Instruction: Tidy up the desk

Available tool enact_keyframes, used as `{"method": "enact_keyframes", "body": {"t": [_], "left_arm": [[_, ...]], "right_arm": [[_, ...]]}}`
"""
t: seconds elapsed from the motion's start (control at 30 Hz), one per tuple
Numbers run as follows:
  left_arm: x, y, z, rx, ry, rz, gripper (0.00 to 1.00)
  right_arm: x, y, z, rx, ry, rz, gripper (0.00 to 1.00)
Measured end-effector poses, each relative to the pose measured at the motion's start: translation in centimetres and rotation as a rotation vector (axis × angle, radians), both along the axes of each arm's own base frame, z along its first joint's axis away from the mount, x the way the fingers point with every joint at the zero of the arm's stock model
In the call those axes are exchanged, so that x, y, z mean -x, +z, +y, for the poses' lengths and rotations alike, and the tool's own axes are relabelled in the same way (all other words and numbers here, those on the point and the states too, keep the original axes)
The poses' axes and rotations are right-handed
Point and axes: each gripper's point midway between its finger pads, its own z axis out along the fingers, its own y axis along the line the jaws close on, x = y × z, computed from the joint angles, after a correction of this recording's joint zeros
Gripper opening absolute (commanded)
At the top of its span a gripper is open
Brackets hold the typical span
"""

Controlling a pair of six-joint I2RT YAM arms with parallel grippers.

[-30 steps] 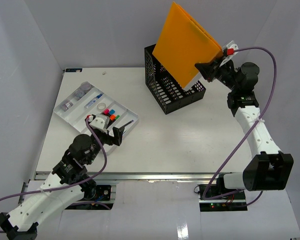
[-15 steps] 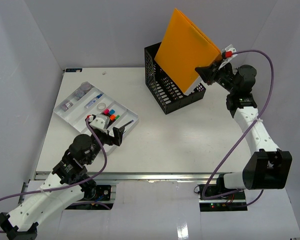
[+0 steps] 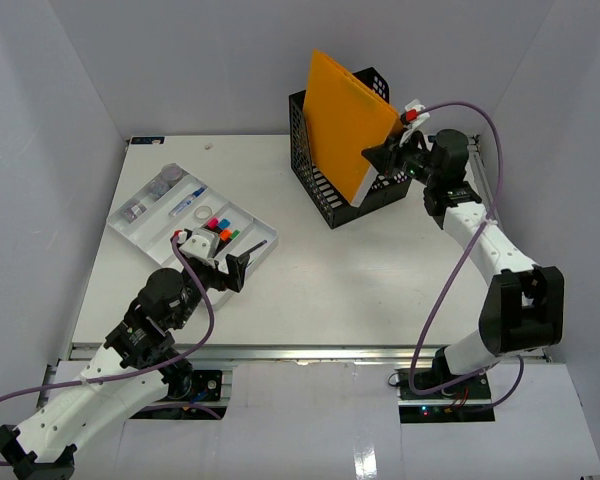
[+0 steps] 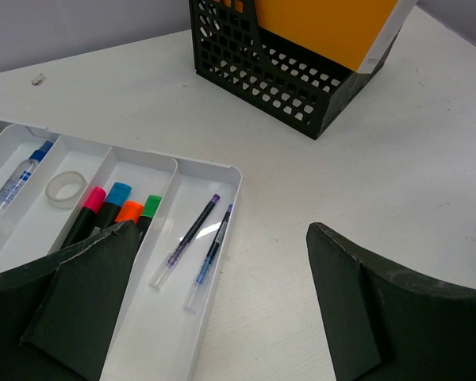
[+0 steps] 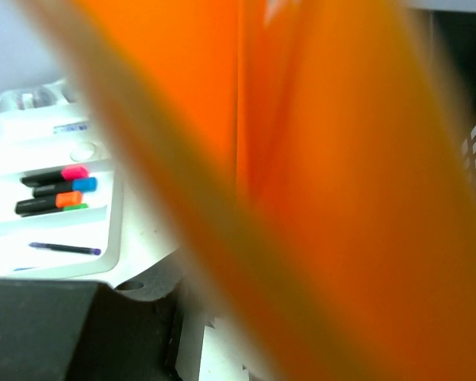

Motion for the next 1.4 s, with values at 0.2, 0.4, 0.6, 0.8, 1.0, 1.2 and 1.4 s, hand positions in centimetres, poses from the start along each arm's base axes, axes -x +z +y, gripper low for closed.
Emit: {"method": "enact_keyframes", "body": {"t": [0.2, 0.4, 0.6, 0.8, 1.0, 1.2, 1.4], "left_arm": [[0.0, 0.0, 0.0, 0.000, -0.001, 0.000, 0.98], [-0.1, -0.1, 0.0, -0.006, 0.000, 0.003, 0.98], [-0.1, -0.2, 0.0, -0.010, 0.000, 0.005, 0.98], [-0.2, -0.3, -0.1, -0.016, -0.001, 0.007, 0.98], [-0.2, -0.3, -0.1, -0.016, -0.001, 0.008, 0.98], [-0.2, -0.4, -0.1, -0.016, -0.005, 0.008, 0.98], [-0.1, -0.3, -0.2, -0.015, -0.011, 0.008, 0.98]], "right_arm": [[-1.9, -1.7, 0.9, 0.050, -0.025, 0.015, 0.08], [-3.8, -1.4, 1.8, 0.071, -0.041, 0.001, 0.08], [-4.3, -1.7, 3.2, 0.079, -0.029, 0.003, 0.08], [-4.3, -2.1, 3.7, 0.100, -0.022, -0.008, 0.08], [-4.0, -4.8, 3.5, 0.146, -0.022, 0.001, 0.40], [-2.8, -6.7, 3.3, 0.184, -0.008, 0.020, 0.96], [-0.9, -2.1, 2.6, 0.171, -0.013, -0.075, 0.90]]}}
